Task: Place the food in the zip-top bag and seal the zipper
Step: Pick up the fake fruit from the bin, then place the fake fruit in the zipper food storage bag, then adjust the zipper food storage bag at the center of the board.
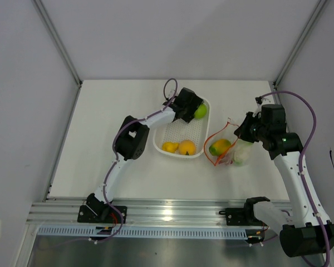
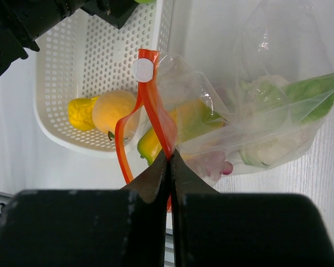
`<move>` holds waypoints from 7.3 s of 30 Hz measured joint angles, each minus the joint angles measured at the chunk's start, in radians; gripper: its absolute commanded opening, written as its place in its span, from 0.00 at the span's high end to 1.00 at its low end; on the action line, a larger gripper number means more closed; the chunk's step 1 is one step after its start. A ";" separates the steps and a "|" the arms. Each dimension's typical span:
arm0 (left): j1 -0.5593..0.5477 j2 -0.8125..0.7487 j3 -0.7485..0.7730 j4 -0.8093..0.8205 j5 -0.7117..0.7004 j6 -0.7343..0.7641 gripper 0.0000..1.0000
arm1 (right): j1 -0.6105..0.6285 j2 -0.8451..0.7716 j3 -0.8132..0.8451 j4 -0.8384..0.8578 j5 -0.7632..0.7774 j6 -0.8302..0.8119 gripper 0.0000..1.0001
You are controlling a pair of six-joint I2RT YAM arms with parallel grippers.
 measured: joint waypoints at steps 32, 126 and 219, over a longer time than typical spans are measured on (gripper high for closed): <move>0.004 -0.217 -0.489 0.371 0.153 0.022 1.00 | -0.022 0.006 -0.010 0.006 0.000 0.001 1.00; -0.256 -0.698 -0.610 0.169 0.301 0.810 0.01 | -0.031 0.092 0.135 -0.077 -0.071 0.030 1.00; -0.190 -0.566 -0.390 0.112 0.808 0.818 0.99 | -0.281 0.238 0.189 -0.066 -0.115 0.064 1.00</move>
